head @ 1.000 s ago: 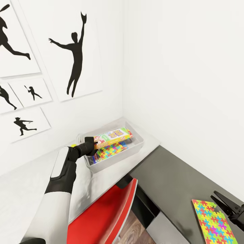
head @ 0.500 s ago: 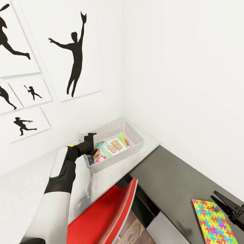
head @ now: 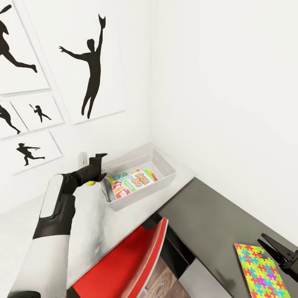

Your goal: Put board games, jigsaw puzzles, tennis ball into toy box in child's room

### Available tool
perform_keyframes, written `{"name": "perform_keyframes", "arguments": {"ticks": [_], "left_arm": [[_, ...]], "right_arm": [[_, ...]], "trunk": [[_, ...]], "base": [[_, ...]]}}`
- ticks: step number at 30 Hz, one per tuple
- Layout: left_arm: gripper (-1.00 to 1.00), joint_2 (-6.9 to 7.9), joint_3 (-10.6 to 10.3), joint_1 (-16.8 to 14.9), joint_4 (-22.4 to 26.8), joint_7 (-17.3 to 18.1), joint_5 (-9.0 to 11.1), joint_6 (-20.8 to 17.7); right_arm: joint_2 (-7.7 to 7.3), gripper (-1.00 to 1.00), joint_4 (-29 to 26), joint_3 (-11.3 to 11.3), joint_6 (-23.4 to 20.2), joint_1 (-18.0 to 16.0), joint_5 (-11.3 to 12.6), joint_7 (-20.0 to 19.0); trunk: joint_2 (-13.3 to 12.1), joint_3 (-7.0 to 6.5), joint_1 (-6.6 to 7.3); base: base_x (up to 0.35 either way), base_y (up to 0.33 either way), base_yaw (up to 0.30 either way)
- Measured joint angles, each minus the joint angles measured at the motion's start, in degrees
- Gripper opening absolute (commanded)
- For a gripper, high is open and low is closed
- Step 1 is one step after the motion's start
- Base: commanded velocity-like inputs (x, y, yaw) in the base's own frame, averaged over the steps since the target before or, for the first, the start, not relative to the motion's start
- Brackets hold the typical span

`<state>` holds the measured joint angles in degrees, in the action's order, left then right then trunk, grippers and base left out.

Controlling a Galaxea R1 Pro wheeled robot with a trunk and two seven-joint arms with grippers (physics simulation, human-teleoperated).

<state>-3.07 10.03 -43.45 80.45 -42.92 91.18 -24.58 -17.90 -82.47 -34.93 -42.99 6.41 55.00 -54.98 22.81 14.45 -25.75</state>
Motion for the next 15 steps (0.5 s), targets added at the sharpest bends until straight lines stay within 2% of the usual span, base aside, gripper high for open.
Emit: {"name": "perform_keyframes", "arguments": {"ticks": [3,5,6,7,8,9,10,12,13,14,15], "left_arm": [[1.0,3.67,0.21,0.02,0.64,1.42,1.48,-7.91],[1.0,7.9,-0.14,0.04,0.91,5.37,4.72,-13.46],[1.0,9.17,-0.27,0.07,0.95,6.68,5.87,-14.66],[1.0,11.52,-0.56,0.16,0.99,9.22,8.17,-16.72],[1.0,12.81,-0.73,0.26,1.01,10.53,9.41,-17.72],[1.0,15.21,-1.11,0.56,1.05,12.79,11.67,-19.53],[1.0,16.53,-1.31,0.77,1.06,13.83,12.82,-20.43],[1.0,20.92,-1.89,1.7,1.1,16.75,16.69,-23.36],[1.0,21.93,-1.97,1.92,1.09,17.25,17.56,-23.94],[1.0,23.62,-2.07,2.19,1.09,17.91,19.05,-25.05],[1.0,24.47,-2.11,2.32,1.09,18.17,19.81,-25.69]], "right_arm": [[-0.01,1.0,0.04,0.01,0.0,0.01,-0.01,0.0],[-0.01,1.0,0.06,0.03,0.0,0.0,0.0,0.0],[-0.01,1.0,0.06,0.03,0.0,0.0,-0.02,0.0],[0.01,1.0,0.06,0.03,0.0,0.0,-0.04,0.0],[0.02,1.0,0.06,0.04,0.02,0.0,-0.05,0.0],[0.04,1.0,0.06,0.04,0.04,0.01,-0.06,0.0],[0.05,1.0,0.06,0.04,0.05,-0.01,-0.06,0.0],[0.07,1.0,0.07,0.04,0.07,-0.01,-0.08,0.0],[0.07,1.0,0.07,0.04,0.08,-0.01,-0.08,0.0],[0.07,1.0,0.07,0.04,0.11,-0.02,-0.08,0.0],[0.07,1.0,0.07,0.04,0.12,-0.03,-0.08,0.0]], "trunk": [[0.0,0.0,0.0],[0.0,0.0,0.0],[0.0,0.0,0.0],[0.0,0.0,0.0],[0.0,0.0,0.0],[0.0,0.0,0.0],[0.0,0.0,0.0],[0.01,0.0,0.0],[0.01,0.0,0.0],[0.01,0.0,0.0],[0.0,0.0,0.0]], "base": [[0.0,0.0,0.0],[0.0,0.0,0.0],[0.0,0.0,0.0],[0.0,0.0,0.0],[0.0,0.0,0.0],[0.0,0.0,0.0],[0.0,0.0,0.0],[0.0,0.0,0.0],[0.0,0.0,0.0],[0.0,0.0,0.0],[0.0,0.0,0.0]]}}
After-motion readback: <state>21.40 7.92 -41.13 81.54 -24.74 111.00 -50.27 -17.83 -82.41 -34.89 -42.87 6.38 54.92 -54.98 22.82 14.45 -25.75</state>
